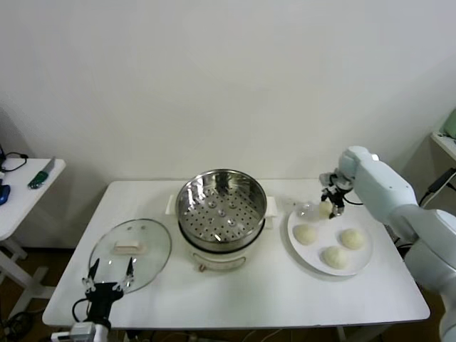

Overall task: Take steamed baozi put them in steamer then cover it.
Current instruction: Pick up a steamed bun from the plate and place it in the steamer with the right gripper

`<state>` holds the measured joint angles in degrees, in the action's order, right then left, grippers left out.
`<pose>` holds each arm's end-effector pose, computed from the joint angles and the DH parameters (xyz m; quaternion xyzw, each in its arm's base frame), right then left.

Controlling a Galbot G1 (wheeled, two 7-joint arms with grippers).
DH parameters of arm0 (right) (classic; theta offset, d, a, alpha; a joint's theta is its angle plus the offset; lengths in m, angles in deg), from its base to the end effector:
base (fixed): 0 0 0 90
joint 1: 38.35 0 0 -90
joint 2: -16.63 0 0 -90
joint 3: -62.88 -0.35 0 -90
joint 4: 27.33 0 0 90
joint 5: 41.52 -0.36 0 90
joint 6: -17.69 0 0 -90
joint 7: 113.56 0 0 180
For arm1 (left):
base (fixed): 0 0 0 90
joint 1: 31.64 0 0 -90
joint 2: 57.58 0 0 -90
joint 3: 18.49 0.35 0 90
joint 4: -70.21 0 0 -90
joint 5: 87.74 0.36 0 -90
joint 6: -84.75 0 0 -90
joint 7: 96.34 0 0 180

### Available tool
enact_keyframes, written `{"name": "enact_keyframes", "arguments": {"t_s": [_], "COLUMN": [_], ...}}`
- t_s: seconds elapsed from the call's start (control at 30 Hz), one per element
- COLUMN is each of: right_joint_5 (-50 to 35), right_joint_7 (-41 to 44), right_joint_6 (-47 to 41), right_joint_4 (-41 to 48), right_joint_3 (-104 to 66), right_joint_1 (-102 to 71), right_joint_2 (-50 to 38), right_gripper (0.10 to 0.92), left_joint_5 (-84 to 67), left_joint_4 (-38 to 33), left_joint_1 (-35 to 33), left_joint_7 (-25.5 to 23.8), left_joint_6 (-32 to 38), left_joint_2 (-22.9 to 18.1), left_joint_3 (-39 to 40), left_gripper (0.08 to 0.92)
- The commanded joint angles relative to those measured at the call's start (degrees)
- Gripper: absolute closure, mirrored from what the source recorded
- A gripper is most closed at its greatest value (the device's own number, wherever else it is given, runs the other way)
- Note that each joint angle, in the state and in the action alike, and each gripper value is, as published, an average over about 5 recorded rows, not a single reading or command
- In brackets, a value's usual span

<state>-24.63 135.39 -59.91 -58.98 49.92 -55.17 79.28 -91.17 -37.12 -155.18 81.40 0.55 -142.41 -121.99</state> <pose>0.6513 -0.1381 -0.1526 0.5163 -0.4609 0.6153 0.3774 0.1489 0.1018 -0.3801 0.0680 -0.9921 -0.0643 0.0832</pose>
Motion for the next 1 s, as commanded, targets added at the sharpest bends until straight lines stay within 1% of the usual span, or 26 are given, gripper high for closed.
{"name": "enact_keyframes", "arguments": {"t_s": [0.03, 0.2, 0.4, 0.53, 0.7, 0.87, 1.0], "right_joint_5": [-13.2, -14.4, -12.9, -8.9, -4.0, 3.3, 6.2], "right_joint_7": [2.6, 3.0, 2.8, 1.8, 0.7, -1.6, -2.1], "right_joint_6": [4.5, 10.6, 16.9, 20.1, 22.0, 24.4, 24.7], "right_joint_4": [-12.8, -14.2, -17.4, -20.2, -23.0, -21.5, -21.3], "right_joint_3": [17.7, 21.8, 22.7, 22.0, 20.9, 18.7, 18.0], "right_joint_1": [15.2, 21.9, 25.2, 25.3, 23.2, 17.7, 14.7], "right_joint_2": [-0.8, 4.3, 11.4, 15.0, 18.0, 21.6, 23.0], "right_gripper": [0.345, 0.339, 0.338, 0.338, 0.338, 0.338, 0.338], "left_joint_5": [0.0, 0.0, -0.2, -0.2, -0.2, -0.2, -0.4], "left_joint_4": [-0.2, -0.7, -0.7, -0.6, -0.7, -0.7, -0.9], "left_joint_1": [-0.3, -1.0, -1.6, -1.7, -1.6, -1.6, -1.7], "left_joint_7": [0.0, -0.1, -0.1, -0.1, -0.1, 0.0, 0.0], "left_joint_6": [0.0, 0.0, 0.1, 0.0, -0.1, -0.3, -0.6], "left_joint_2": [-0.1, 0.0, 0.1, 0.1, 0.2, 0.6, 0.7], "left_joint_3": [0.0, 0.0, -0.1, 0.0, 0.0, 0.1, 0.1], "left_gripper": [0.177, 0.177, 0.177, 0.177, 0.177, 0.177, 0.177]}}
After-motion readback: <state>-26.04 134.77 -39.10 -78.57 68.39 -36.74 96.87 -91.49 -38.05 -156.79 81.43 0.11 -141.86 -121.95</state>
